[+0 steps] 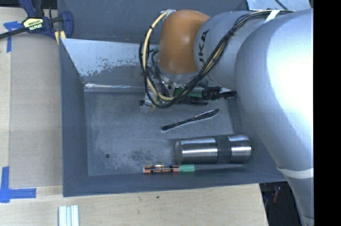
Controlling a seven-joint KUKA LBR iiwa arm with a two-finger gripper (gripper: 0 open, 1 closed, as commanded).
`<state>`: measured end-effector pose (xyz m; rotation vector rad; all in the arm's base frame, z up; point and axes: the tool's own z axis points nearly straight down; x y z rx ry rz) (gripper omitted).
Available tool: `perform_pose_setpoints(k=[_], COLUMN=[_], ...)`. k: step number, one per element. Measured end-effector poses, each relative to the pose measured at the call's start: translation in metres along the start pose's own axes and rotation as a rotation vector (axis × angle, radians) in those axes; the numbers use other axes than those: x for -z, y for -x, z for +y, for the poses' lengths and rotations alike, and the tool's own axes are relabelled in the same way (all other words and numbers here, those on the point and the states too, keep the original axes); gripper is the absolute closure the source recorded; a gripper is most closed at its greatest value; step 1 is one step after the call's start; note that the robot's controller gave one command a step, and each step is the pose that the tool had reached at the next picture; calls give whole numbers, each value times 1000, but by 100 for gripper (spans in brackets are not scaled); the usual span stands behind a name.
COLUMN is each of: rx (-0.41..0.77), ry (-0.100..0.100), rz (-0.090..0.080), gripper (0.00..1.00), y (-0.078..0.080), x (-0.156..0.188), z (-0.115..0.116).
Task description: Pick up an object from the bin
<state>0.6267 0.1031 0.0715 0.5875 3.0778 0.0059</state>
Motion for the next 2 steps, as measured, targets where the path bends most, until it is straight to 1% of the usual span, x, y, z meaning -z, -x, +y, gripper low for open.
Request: perform_pose_setpoints(k=[1,2], rx=[-1,-1], ry=[-5,0], rz=[10,0], gripper=[100,100], y=[-3,0], x=[24,60], z=[-2,-1])
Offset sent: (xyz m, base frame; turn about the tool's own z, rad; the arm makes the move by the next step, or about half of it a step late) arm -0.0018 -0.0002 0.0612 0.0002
